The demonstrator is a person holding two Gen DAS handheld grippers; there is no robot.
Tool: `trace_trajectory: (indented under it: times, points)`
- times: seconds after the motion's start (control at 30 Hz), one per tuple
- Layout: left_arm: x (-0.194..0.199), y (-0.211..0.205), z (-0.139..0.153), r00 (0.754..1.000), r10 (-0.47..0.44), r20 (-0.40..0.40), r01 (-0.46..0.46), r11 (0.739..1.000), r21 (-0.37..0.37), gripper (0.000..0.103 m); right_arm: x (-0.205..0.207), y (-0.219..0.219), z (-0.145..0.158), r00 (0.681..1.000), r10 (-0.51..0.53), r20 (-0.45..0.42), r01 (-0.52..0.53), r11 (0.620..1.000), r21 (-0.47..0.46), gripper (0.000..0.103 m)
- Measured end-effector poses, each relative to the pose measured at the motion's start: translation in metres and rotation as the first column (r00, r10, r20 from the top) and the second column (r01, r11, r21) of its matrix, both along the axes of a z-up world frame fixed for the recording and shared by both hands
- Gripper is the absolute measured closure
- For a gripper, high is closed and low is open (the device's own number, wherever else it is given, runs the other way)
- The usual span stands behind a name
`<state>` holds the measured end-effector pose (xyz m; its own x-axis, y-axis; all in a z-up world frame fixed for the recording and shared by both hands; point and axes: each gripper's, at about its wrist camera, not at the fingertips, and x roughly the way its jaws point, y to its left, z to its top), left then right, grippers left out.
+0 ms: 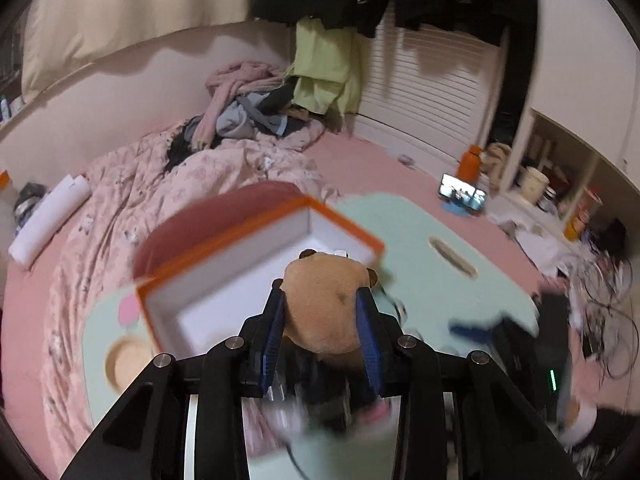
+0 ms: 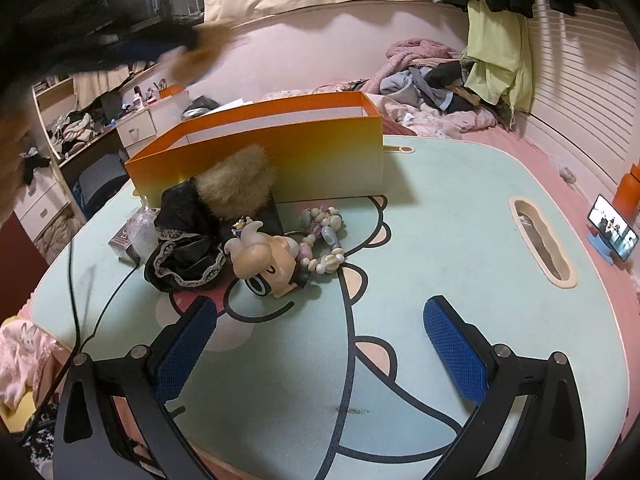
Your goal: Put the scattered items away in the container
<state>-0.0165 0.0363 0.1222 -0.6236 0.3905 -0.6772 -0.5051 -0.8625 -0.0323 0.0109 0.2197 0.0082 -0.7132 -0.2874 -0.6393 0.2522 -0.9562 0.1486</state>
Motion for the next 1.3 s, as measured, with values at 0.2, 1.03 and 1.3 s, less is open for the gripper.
trace_trajectory:
  times: [0.2,1.03,1.3]
  points:
    - [0.041,-0.021,-0.065,0.991,0.05,0.12,-0.053,0.998,0.022,0.069,-0.001,-0.002,0.0,1.0,-0.005,0.003,0.005,1.0,0.014,0.0]
    - [0.072,-0.028,-0.102,0.965,0.262,-0.004,-0.262,0.965,0.02,0.007,0.0,-0.002,-0.001,1.0,-0.007,0.003,0.007,0.999,0.032,0.0]
    - [0.071,-0.039,-0.117,0.937,0.349,0.014,-0.348,0.937,-0.023,0.007,0.001,-0.002,-0.002,1.0,-0.008,0.001,0.008,0.999,0.034,0.0]
